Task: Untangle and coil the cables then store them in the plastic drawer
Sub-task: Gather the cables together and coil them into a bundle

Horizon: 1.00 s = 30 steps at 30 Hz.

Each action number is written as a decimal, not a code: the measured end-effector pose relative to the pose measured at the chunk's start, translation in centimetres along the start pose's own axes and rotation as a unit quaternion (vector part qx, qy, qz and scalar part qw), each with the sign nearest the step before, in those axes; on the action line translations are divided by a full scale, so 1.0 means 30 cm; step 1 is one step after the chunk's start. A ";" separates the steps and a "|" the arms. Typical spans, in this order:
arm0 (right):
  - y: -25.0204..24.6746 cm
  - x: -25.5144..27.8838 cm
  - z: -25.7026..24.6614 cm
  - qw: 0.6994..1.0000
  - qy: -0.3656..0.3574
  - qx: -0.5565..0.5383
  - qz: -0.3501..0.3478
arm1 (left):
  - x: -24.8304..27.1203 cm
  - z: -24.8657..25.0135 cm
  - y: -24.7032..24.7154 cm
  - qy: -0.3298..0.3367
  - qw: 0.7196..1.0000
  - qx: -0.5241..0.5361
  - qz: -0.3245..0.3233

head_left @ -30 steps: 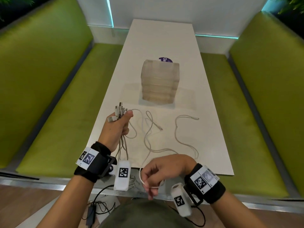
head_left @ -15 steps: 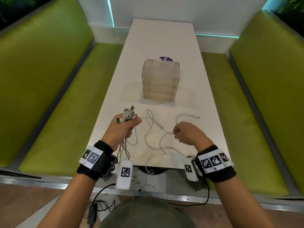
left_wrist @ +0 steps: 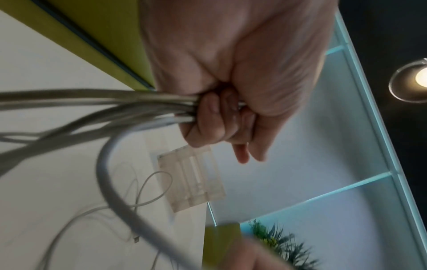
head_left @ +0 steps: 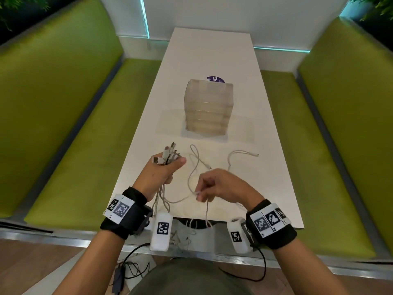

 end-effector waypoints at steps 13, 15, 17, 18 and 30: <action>-0.167 -0.250 0.317 0.943 0.187 0.159 0.224 | -0.032 -0.010 -0.049 -0.042 0.979 0.194 0.054; -0.157 -0.285 0.332 0.928 0.196 0.204 0.242 | -0.032 -0.011 -0.050 -0.047 0.978 0.198 0.054; -0.147 -0.300 0.332 0.917 0.176 0.260 0.247 | -0.032 -0.015 -0.055 -0.052 0.977 0.198 0.057; -0.149 -0.297 0.322 0.914 0.162 0.273 0.253 | -0.031 -0.017 -0.059 -0.054 0.977 0.197 0.059; -0.244 -0.089 -0.282 0.937 -0.046 0.342 0.054 | -0.053 0.011 -0.006 -0.012 0.990 0.131 0.049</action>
Point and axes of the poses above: each hand's wrist, its own x-axis away from the middle knuckle, its own y-axis out of the palm, z = x × y, the point moved 5 cm from there along -x, towards the middle knuckle
